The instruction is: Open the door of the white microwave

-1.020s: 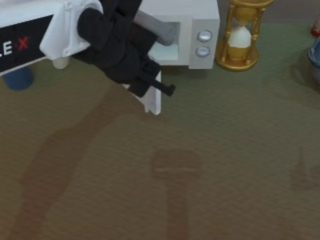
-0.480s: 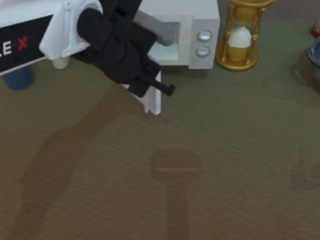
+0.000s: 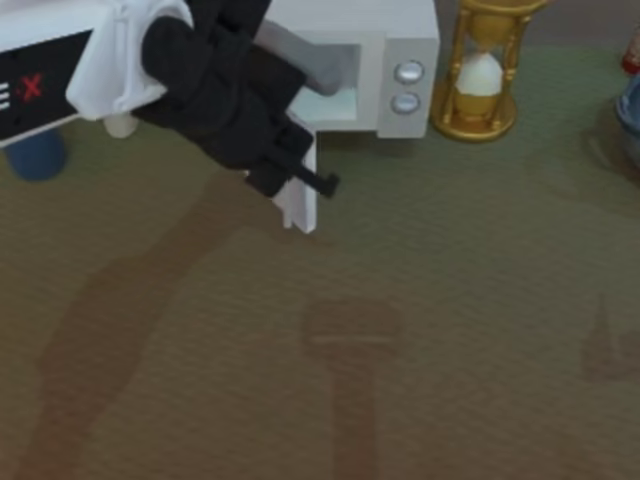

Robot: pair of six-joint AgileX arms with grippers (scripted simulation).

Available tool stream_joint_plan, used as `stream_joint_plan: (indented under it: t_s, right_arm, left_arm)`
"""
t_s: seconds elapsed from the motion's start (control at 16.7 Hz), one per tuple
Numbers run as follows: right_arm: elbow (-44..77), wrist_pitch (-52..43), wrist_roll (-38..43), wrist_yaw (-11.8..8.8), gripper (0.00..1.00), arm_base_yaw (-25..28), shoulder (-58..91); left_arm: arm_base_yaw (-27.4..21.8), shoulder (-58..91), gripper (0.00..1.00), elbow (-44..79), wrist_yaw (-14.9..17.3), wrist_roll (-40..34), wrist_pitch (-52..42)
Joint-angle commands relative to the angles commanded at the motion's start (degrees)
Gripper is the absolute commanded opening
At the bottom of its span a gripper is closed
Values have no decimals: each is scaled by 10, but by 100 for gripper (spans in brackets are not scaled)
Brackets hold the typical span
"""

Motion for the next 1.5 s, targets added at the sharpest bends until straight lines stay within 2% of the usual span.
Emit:
stream_joint_plan:
  t_s: [0.3,1.5]
  right_arm:
    - [0,0,0,0,100,0,0]
    - [0,0,0,0,100,0,0]
  left_arm:
    - [23,-19,0,-22,31,60,-5]
    - [24,-19,0,-23,32,61,-5]
